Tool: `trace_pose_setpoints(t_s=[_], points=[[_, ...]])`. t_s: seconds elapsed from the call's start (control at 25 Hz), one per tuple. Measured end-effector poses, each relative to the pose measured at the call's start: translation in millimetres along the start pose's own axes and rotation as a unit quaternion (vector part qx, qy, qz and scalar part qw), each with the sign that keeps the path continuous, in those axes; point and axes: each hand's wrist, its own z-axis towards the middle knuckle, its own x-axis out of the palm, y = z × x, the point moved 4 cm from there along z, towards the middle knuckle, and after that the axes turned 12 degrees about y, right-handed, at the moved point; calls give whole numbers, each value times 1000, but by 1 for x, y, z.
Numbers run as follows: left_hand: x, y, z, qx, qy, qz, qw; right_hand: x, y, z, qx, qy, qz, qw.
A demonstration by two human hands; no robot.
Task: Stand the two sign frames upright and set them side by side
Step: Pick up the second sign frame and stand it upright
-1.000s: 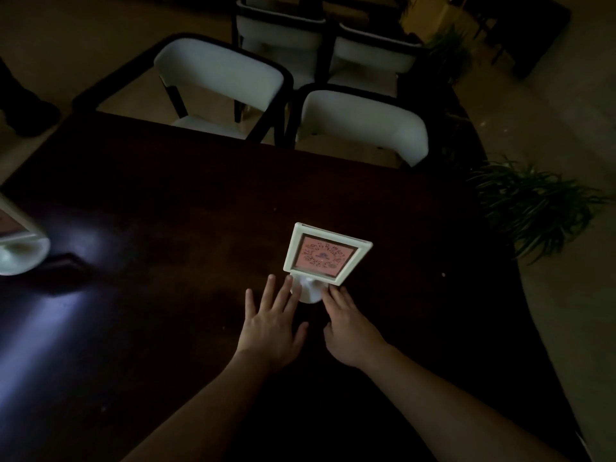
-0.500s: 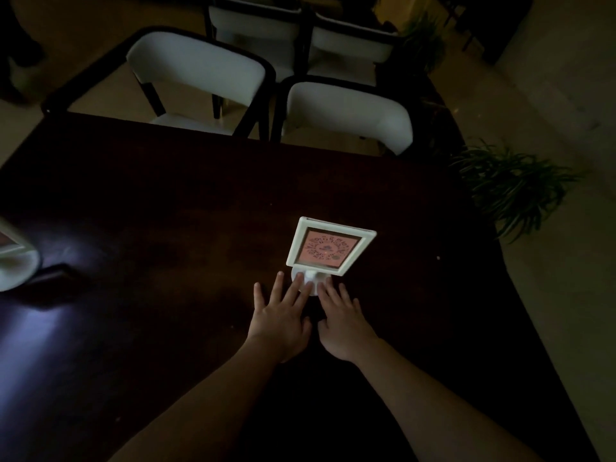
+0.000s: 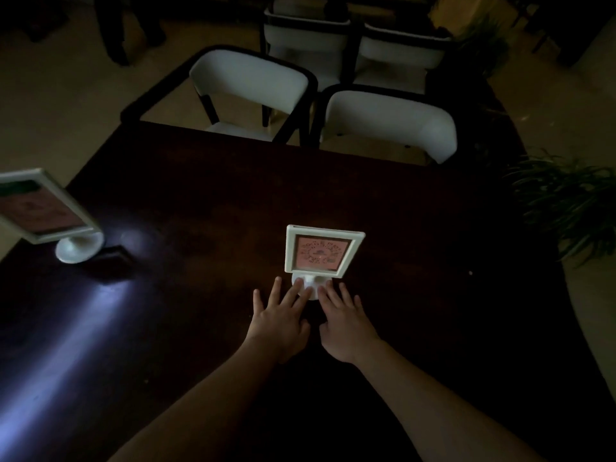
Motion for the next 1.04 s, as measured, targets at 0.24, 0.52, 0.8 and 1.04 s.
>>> trace_pose_setpoints(t_s=[0.24,0.52,0.8,1.04], points=[[-1,31,-17,-31,-8,-13,999,7,32,15,-31,6,-4,999],[-5,92,-40,-31,-13,-19,999,17,91,36,-38,-2,2,999],[-7,175,-61,-27,-11,-17,999,24,171,61,-32,0,-5,999],[-12,234,-68,-23,-31,-20,999,23,224,85,-21,11,-17,1000]])
